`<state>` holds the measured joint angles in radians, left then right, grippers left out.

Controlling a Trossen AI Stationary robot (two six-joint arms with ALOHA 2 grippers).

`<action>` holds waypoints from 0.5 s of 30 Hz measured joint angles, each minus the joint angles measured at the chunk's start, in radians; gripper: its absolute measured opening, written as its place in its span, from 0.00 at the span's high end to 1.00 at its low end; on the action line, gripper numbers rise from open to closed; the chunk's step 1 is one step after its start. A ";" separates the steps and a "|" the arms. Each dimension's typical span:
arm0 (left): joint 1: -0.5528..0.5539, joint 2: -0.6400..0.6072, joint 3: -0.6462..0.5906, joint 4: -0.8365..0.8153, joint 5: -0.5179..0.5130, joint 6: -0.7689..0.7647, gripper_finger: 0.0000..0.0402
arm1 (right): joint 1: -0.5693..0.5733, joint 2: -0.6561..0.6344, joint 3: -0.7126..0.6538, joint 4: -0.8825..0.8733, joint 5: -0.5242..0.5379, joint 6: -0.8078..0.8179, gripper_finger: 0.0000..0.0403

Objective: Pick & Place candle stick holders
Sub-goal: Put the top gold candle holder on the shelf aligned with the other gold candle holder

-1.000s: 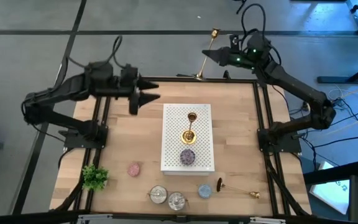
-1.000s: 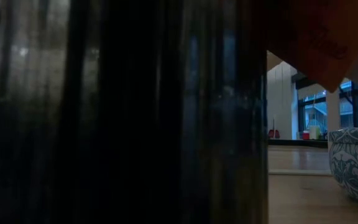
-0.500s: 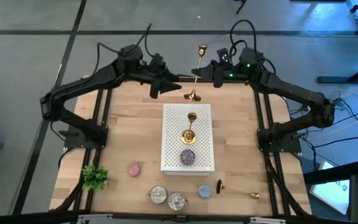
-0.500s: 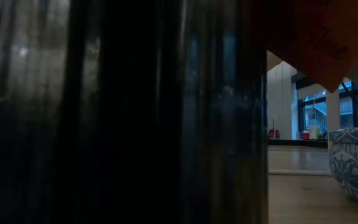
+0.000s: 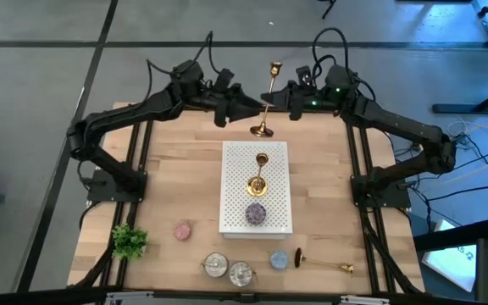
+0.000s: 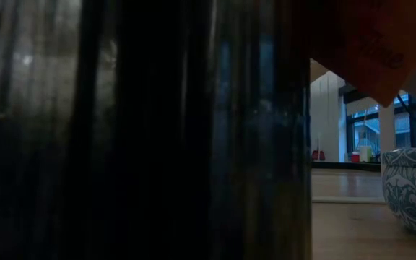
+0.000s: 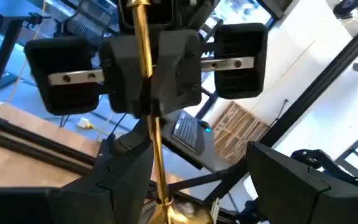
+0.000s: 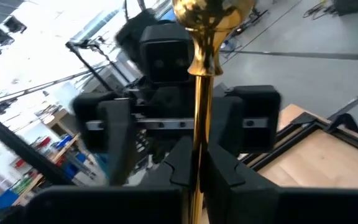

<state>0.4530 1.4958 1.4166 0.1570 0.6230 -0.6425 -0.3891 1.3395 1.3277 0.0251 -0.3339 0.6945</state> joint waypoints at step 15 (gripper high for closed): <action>-0.004 0.016 0.000 -0.047 -0.110 0.054 0.37 | 0.010 0.001 0.000 0.001 0.020 0.000 0.96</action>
<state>0.4492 1.5118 1.4166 0.1097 0.5135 -0.5887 -0.3786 1.3403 1.3273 0.0265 -0.3141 0.6945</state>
